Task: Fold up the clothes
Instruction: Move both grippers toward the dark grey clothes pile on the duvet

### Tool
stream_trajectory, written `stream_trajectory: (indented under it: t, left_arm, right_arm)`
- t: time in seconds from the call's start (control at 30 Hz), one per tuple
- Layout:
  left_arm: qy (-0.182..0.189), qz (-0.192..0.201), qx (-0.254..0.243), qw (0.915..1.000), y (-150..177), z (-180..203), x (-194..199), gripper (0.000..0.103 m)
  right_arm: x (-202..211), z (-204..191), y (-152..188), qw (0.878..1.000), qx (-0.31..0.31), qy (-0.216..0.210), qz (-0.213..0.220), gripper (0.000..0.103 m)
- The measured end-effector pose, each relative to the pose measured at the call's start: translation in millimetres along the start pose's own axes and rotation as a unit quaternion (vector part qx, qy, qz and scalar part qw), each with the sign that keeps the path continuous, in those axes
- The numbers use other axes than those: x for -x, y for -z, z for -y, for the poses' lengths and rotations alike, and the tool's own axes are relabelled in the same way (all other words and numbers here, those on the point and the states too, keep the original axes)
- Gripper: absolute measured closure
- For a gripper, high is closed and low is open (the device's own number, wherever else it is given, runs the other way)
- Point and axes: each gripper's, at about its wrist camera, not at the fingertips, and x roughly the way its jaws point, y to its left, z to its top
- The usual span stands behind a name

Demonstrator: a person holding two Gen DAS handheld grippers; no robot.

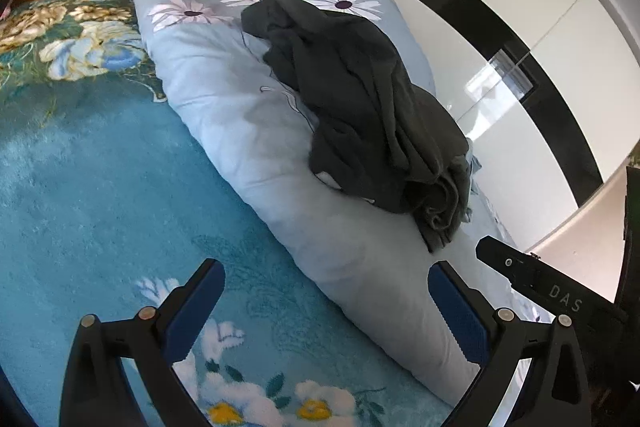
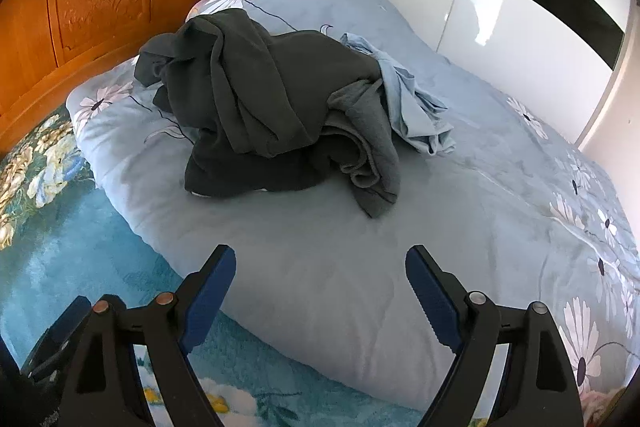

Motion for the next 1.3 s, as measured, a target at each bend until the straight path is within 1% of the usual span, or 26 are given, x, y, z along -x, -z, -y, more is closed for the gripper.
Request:
stream_trajectory:
  t: [0.13, 0.23, 0.33, 0.43, 0.57, 0.73, 1.03, 1.3]
  left_arm:
    - [0.019, 0.020, 0.044, 0.9986, -2.1, -11.8, -1.3, 0.000]
    - [0.034, 0.035, 0.077, 0.9958, -3.7, -20.7, -2.3, 0.000]
    - [0.047, 0.038, 0.102, 0.9929, -3.3, -34.6, -1.9, 0.000]
    - [0.041, 0.043, 0.113, 0.9918, -1.5, -40.1, -3.1, 0.000]
    - [0.038, 0.041, 0.108, 0.9926, -1.2, -40.3, -4.7, 0.000]
    - [0.043, 0.036, 0.105, 0.9929, -2.1, -39.9, -7.4, 0.000]
    - [0.044, 0.032, 0.116, 0.9917, -1.3, -44.1, -9.9, 0.000]
    - [0.048, 0.023, 0.114, 0.9920, 0.5, -44.8, -14.3, 0.000]
  right_arm:
    - [1.0, -1.3, 2.7, 1.000, 0.001, 0.001, -0.006, 0.015]
    - [-11.5, -6.4, -4.9, 1.000, 0.005, 0.000, -0.025, 0.015]
    - [-13.8, -10.0, -2.1, 1.000, 0.004, 0.000, -0.015, 0.015]
    - [-14.8, -14.2, 1.2, 1.000, 0.008, 0.002, -0.009, 0.015]
    - [-15.1, -18.5, 2.1, 1.000, 0.014, 0.001, -0.008, 0.015]
    - [-16.9, -21.8, -0.1, 1.000, 0.014, 0.000, -0.013, 0.015]
    - [-19.4, -24.2, 0.5, 1.000, 0.017, 0.002, -0.016, 0.015]
    - [-22.2, -27.8, 0.4, 0.999, 0.027, 0.005, -0.019, 0.015]
